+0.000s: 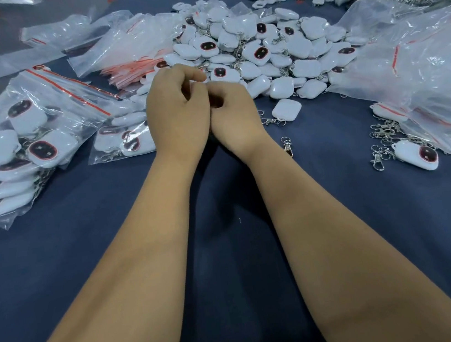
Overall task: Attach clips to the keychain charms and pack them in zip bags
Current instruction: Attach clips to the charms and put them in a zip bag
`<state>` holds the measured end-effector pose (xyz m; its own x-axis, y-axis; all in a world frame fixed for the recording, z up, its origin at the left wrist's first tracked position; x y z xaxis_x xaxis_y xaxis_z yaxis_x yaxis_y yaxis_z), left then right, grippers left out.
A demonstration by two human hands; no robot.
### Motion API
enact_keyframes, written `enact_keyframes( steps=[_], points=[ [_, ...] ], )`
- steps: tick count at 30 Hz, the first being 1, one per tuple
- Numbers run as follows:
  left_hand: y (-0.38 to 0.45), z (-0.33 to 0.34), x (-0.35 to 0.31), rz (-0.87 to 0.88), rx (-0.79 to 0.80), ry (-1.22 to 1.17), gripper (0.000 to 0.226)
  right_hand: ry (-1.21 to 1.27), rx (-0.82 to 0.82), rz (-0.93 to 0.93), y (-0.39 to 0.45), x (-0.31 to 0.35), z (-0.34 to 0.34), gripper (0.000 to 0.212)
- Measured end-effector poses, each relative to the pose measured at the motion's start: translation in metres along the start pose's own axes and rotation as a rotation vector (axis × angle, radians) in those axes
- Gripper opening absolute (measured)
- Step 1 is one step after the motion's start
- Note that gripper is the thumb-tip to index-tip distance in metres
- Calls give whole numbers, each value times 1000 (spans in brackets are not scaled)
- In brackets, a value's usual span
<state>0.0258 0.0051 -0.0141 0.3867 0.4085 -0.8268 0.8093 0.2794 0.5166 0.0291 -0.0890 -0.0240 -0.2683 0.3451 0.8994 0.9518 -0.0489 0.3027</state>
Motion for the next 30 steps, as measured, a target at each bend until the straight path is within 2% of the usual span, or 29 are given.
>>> enact_keyframes(
  steps=[3,5,7,9,13,15,18,21,25,30],
  points=[
    [0,1,2,-18,13,-10,23,6,-230,57,2,-3,-12,36],
    [0,2,2,-29,28,6,25,-35,-288,97,3,-8,-19,46],
    [0,4,4,-66,58,-2,26,-87,-238,127,5,-13,-21,55],
    [0,5,6,-101,93,-18,26,-174,-120,112,6,-16,-18,62],
    [-1,9,7,-89,137,85,27,-587,71,3,7,-17,-10,66],
    [-2,10,9,-63,156,236,28,-682,82,5,9,-19,-9,59],
    [-1,10,12,-68,178,446,31,-672,53,39,10,-21,-11,48],
    [0,6,14,-92,154,565,32,-679,63,29,10,-21,-10,53],
    [3,0,16,-119,113,629,34,-739,107,-3,8,-19,-9,57],
    [3,-1,16,-133,106,551,34,-729,60,-8,7,-20,-10,44]
  ],
)
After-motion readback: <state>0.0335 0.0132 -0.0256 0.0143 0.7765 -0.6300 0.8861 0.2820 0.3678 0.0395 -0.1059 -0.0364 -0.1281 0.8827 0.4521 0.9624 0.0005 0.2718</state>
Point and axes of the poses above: each hand's wrist, its own y-axis towards the middle knuckle, its own z-axis out of the palm, x = y × z, the point moved 3 cm from there along y, towards the middle knuckle, and after that the axes turned 2 degrees about -x, right-handed, at the moved point
